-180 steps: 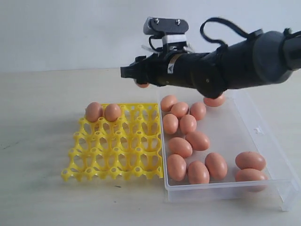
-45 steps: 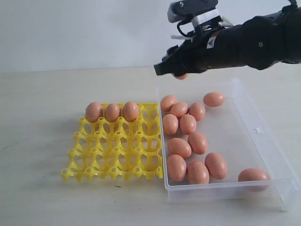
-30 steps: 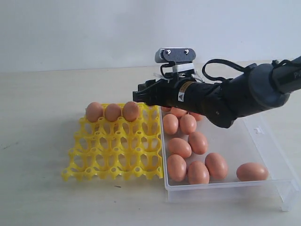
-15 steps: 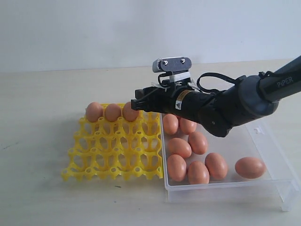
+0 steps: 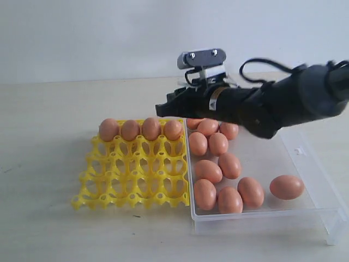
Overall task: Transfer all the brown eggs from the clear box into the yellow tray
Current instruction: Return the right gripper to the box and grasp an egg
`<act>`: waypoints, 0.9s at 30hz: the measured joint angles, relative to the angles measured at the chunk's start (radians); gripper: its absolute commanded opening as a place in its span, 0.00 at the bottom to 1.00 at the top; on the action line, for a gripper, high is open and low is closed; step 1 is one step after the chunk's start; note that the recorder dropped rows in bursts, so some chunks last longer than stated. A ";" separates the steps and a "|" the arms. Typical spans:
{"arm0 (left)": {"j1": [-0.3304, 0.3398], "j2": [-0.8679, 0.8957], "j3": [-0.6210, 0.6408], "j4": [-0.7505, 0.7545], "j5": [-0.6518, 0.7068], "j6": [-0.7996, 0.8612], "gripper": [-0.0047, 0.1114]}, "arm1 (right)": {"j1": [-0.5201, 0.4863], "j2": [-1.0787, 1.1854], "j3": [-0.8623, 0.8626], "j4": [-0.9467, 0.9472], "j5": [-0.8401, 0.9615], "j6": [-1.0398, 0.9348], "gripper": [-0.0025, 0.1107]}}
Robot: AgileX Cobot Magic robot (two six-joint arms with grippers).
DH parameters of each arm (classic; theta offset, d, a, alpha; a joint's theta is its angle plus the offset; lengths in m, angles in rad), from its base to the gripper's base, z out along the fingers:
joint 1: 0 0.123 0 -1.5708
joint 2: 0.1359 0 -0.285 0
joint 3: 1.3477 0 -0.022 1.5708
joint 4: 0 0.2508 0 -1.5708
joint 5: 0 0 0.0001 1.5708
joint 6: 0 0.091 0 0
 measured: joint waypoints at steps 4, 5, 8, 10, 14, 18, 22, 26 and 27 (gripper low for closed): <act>0.000 0.000 0.000 0.000 0.000 0.000 0.04 | 0.000 -0.202 -0.014 0.000 0.337 -0.195 0.02; 0.000 0.000 0.000 0.000 0.000 0.000 0.04 | 0.000 -0.252 -0.024 -0.005 0.432 -0.244 0.02; 0.000 0.000 0.000 0.000 0.000 0.000 0.04 | 0.000 -0.347 -0.064 -0.083 0.784 -0.368 0.02; 0.000 0.000 0.000 0.000 0.000 0.000 0.04 | 0.000 -0.370 -0.077 -0.173 0.996 -0.424 0.02; 0.000 0.000 0.000 0.000 0.000 0.000 0.04 | 0.000 -0.360 -0.077 -0.237 1.283 -0.578 0.13; 0.000 0.000 0.000 0.000 0.000 0.000 0.04 | 0.000 -0.326 -0.077 -0.126 1.387 -0.784 0.33; 0.000 0.000 0.000 0.000 0.000 0.000 0.04 | 0.000 -0.303 -0.077 -0.056 1.409 -0.918 0.55; 0.000 0.000 0.000 0.000 0.000 0.000 0.04 | 0.000 -0.276 -0.077 -0.061 1.370 -0.959 0.66; 0.000 0.000 0.000 0.000 0.000 0.000 0.04 | 0.000 -0.267 -0.077 -0.065 1.352 -0.975 0.67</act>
